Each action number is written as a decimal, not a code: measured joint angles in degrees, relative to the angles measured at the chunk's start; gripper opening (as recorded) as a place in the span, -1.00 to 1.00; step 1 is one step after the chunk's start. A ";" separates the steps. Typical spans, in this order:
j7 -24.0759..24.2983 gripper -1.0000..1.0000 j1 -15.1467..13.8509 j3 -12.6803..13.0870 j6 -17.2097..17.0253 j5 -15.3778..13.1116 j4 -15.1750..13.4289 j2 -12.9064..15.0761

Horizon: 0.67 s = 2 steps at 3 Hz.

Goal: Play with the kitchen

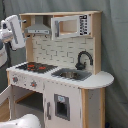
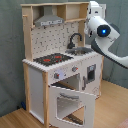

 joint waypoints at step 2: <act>-0.05 1.00 9.16 4.87 -0.84 -4.61 1.91 -1.36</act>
